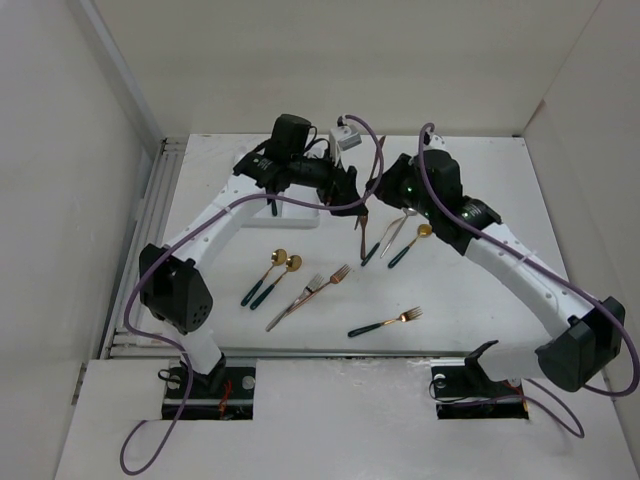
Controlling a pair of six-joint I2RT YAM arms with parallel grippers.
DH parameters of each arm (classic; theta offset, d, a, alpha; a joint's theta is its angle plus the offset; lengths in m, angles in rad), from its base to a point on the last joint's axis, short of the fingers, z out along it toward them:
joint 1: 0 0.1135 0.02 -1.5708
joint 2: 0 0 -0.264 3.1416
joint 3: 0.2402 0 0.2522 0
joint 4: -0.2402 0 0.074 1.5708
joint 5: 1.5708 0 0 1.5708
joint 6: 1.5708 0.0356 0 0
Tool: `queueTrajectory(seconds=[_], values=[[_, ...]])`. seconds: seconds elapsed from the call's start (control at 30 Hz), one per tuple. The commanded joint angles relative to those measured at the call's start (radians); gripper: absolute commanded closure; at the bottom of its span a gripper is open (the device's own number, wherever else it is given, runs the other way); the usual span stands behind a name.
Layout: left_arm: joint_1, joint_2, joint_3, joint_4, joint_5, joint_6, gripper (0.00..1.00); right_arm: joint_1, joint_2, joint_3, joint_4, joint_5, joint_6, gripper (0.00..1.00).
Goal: Sort the eating utensils into containers
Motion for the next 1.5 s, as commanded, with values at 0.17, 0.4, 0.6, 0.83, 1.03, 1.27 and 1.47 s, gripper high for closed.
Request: queueTrajectory(seconds=[0.17,0.4,0.6,0.83,1.03,1.27,1.47], values=[[-0.003,-0.003,-0.050,0.107,-0.049,-0.055,0.23,0.051,-0.005,0.052,0.090,0.026,0.060,1.00],[-0.003,0.006,-0.061,0.126,-0.049,-0.067,0.54,0.060,0.005,0.052,0.099,0.016,0.079,1.00],[0.016,0.006,-0.082,0.126,-0.049,-0.081,1.00,0.060,0.023,0.052,0.099,-0.003,0.088,1.00],[0.169,0.019,-0.131,0.115,-0.103,-0.124,1.00,0.040,0.066,0.064,0.122,-0.072,0.086,0.86],[0.407,0.145,-0.044,-0.046,-0.291,-0.092,1.00,0.031,0.066,0.073,0.122,-0.072,0.017,0.63],[0.511,0.286,0.066,-0.025,-0.531,-0.030,1.00,0.011,0.055,0.055,0.122,-0.061,-0.012,0.63],[0.551,0.424,0.198,-0.034,-0.595,-0.021,1.00,-0.019,0.066,0.064,0.122,-0.070,-0.012,0.65]])
